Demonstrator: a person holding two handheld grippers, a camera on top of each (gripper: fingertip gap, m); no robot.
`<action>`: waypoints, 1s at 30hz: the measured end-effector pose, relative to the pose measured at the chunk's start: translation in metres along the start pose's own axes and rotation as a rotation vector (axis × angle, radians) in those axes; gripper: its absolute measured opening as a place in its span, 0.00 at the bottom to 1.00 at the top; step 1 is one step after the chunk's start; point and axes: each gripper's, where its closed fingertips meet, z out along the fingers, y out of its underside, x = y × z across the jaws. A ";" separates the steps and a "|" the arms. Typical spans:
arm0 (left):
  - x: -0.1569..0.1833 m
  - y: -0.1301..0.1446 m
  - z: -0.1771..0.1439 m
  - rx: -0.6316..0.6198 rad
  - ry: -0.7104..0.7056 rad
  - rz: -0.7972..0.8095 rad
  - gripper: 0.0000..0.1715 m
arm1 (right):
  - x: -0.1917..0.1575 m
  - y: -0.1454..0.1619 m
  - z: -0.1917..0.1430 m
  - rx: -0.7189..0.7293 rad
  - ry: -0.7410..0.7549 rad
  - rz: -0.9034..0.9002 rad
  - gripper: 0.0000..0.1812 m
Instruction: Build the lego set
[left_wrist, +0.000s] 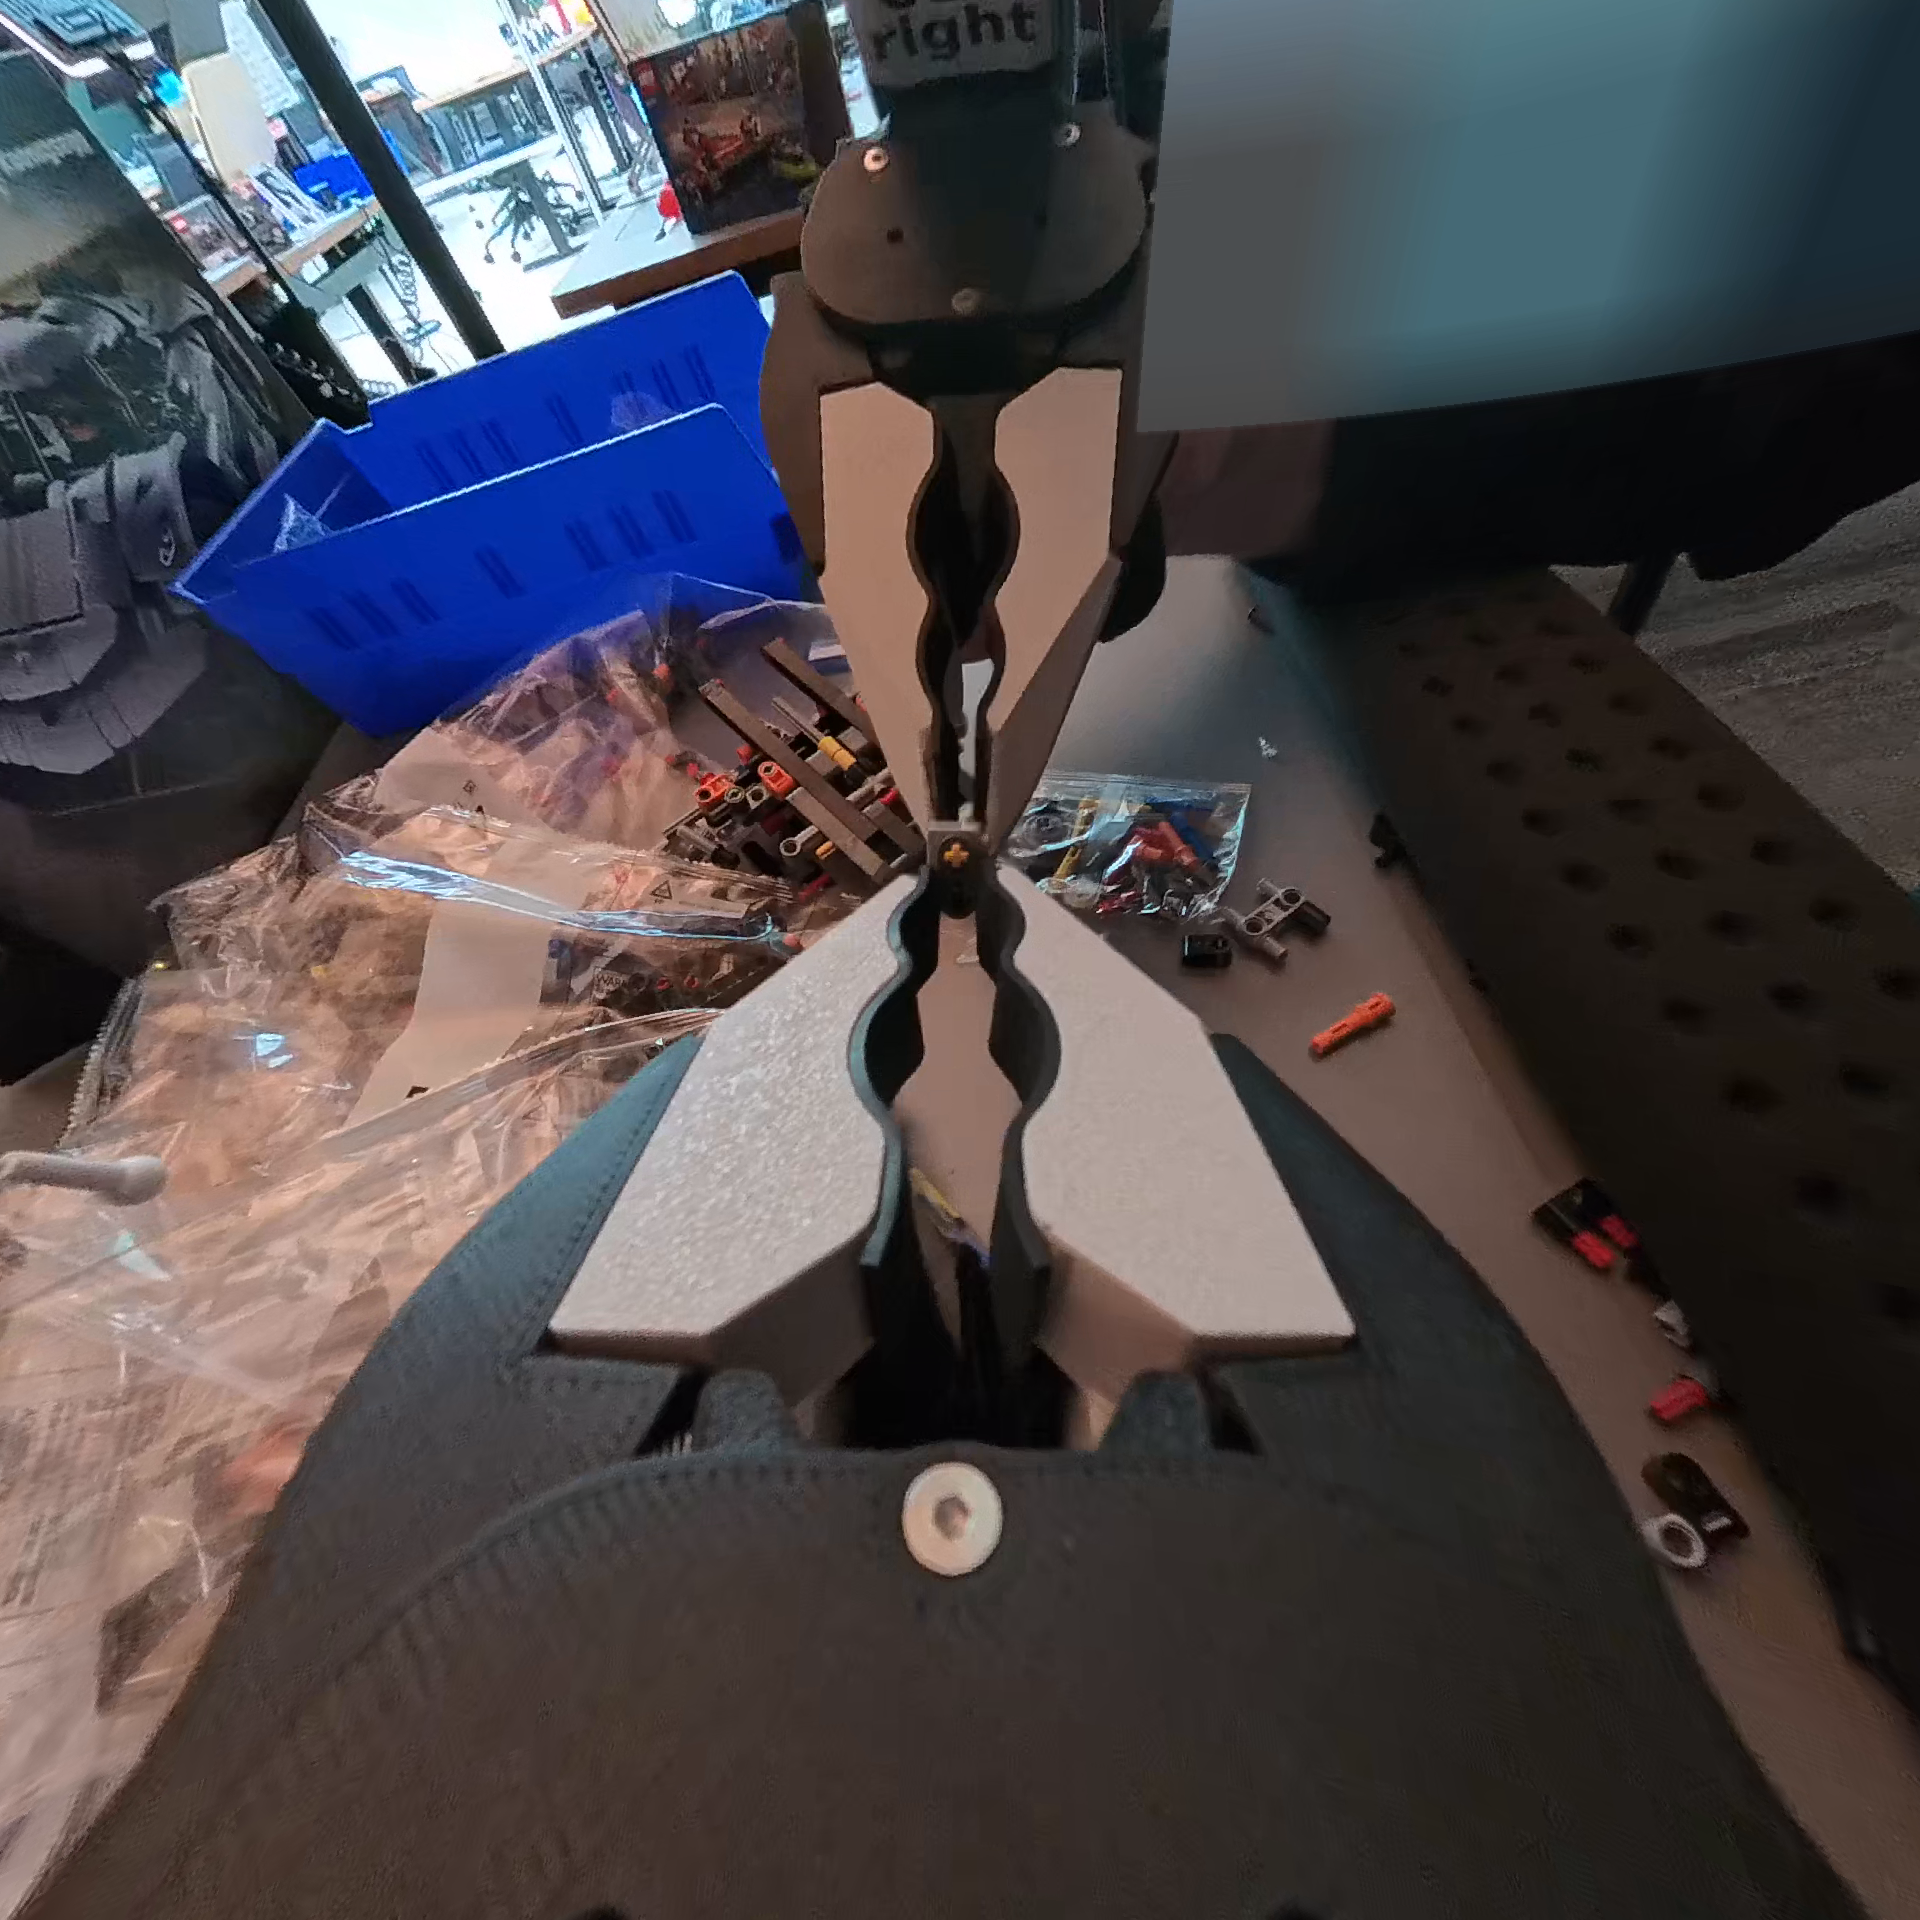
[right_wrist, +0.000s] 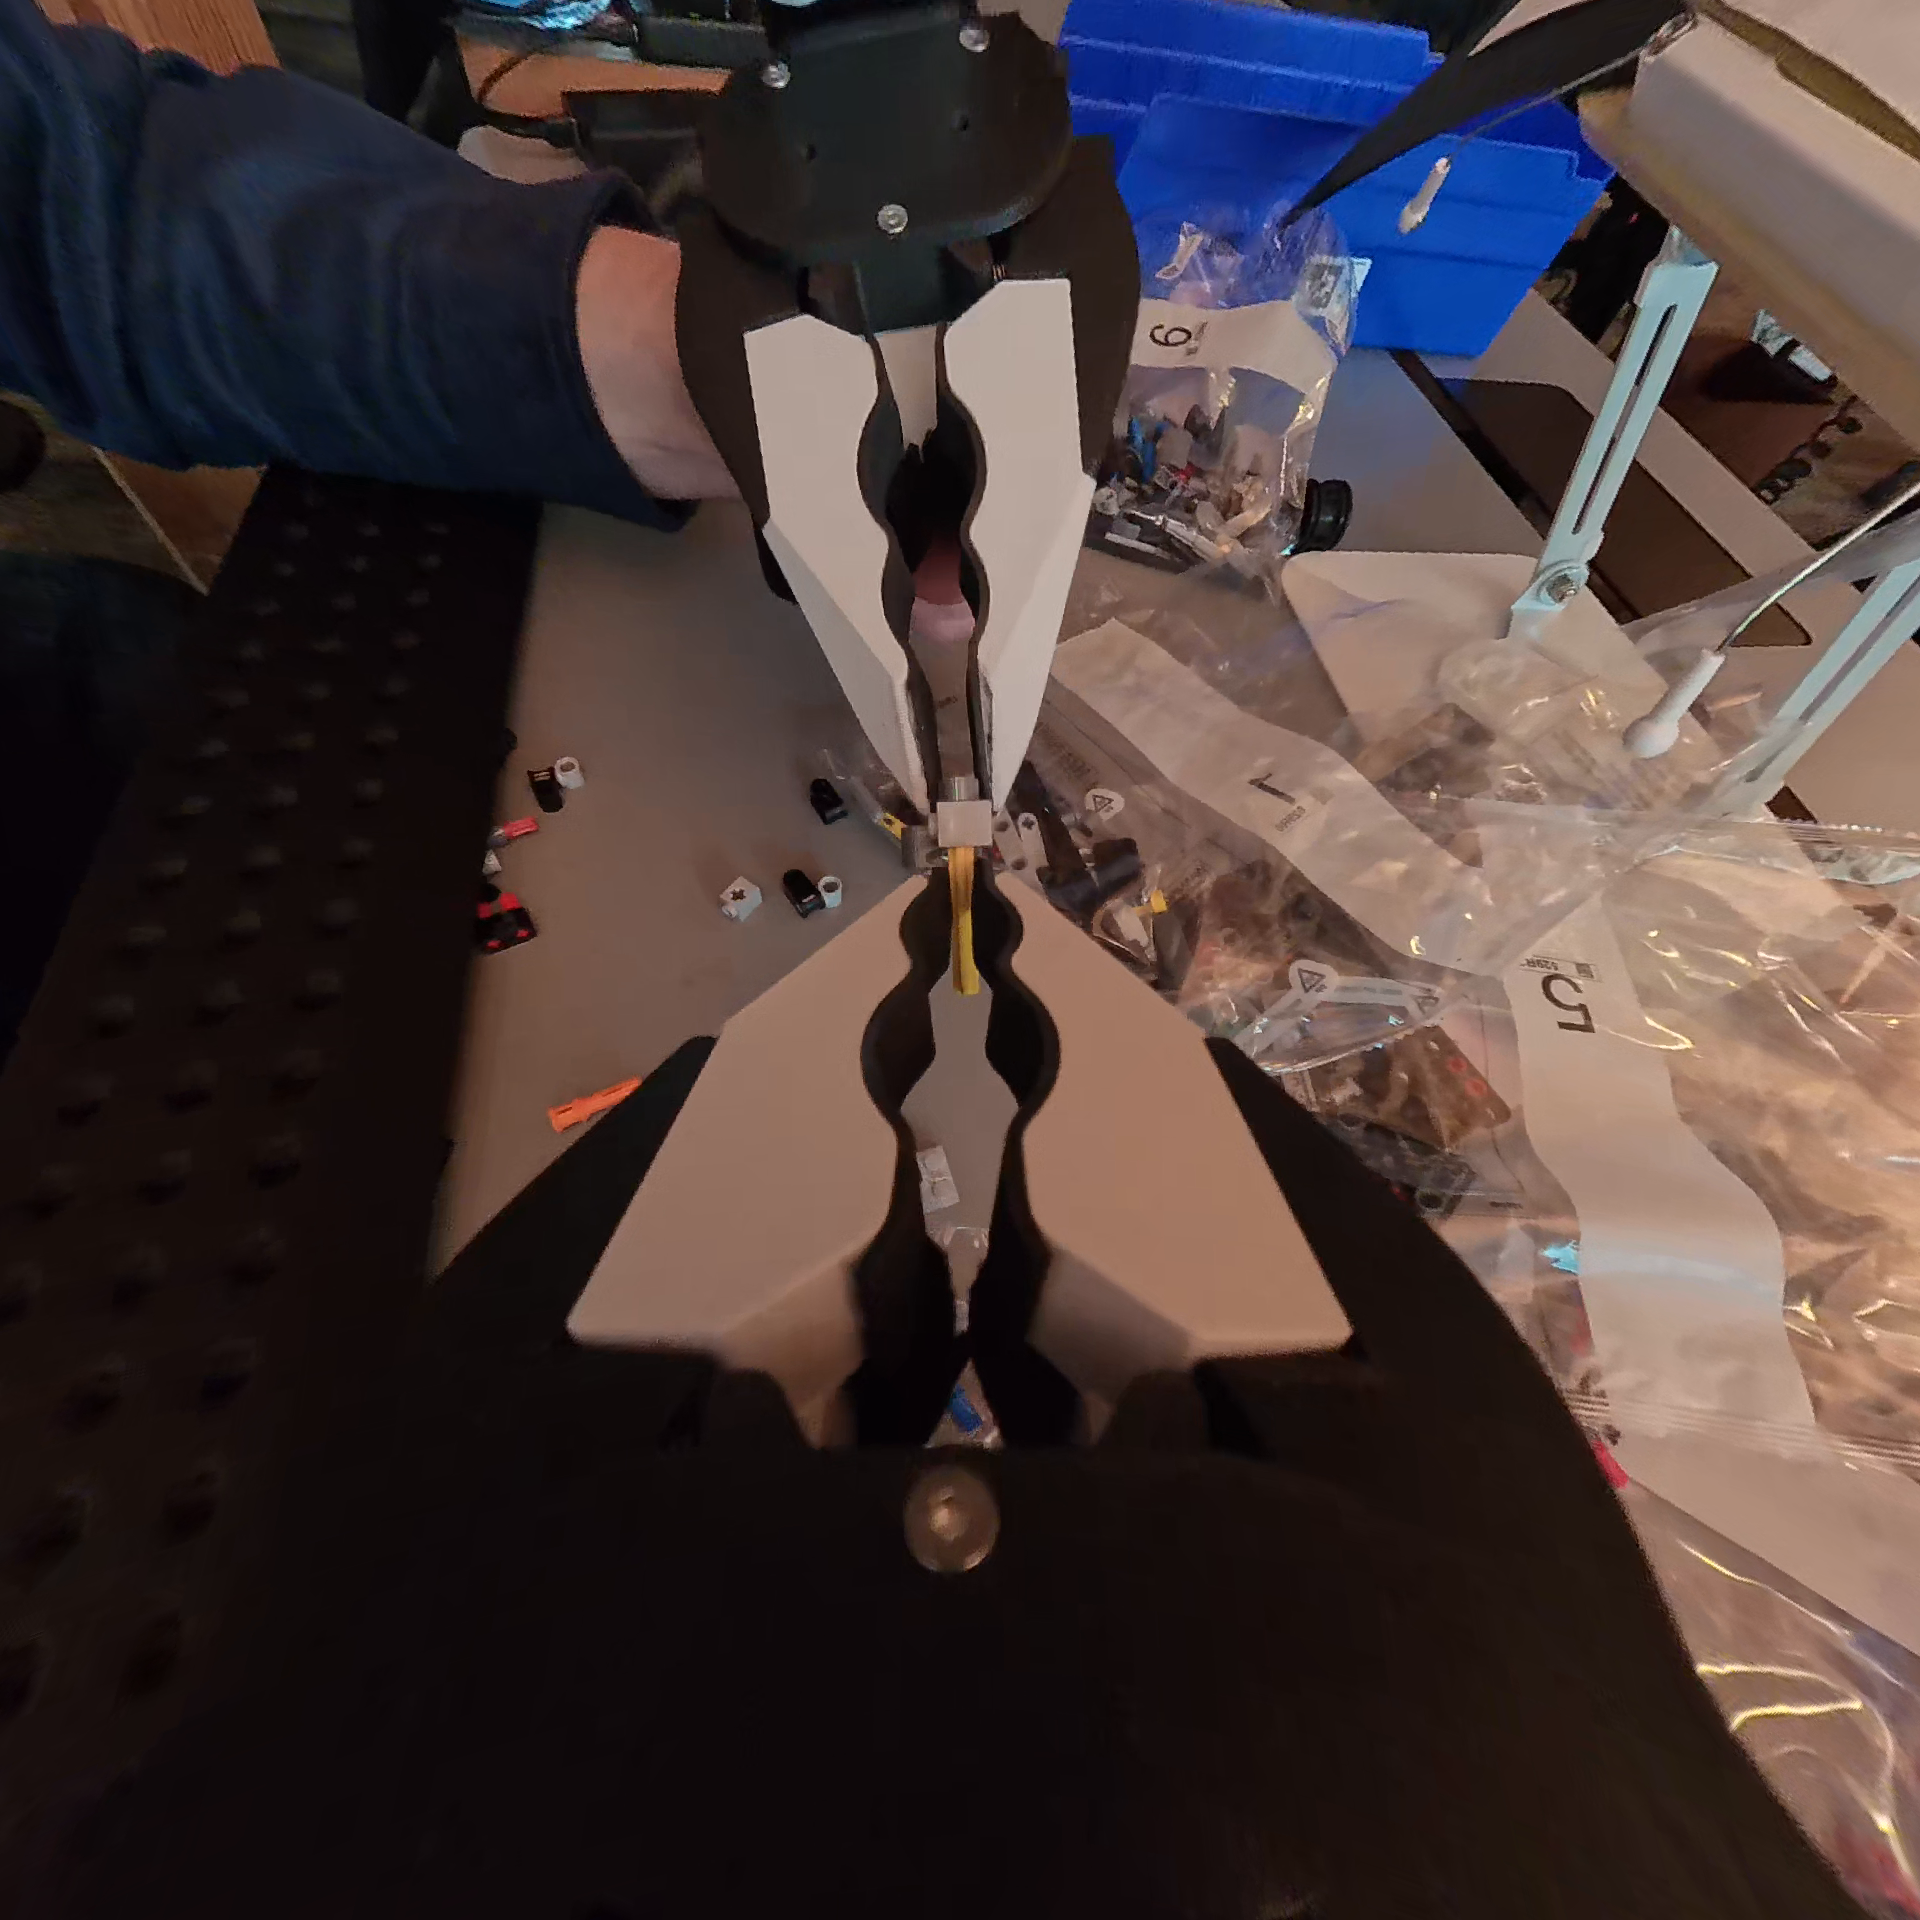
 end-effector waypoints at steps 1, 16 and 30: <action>0.001 -0.001 -0.001 0.003 0.010 -0.003 0.03 | -0.001 0.000 0.000 0.003 -0.007 -0.001 0.01; -0.013 -0.015 -0.027 0.094 -0.020 -0.056 0.03 | 0.008 0.030 0.000 -0.128 0.046 -0.025 0.01; -0.001 0.025 0.002 -0.044 0.053 -0.080 0.03 | -0.010 0.045 0.010 -0.179 -0.089 0.021 0.01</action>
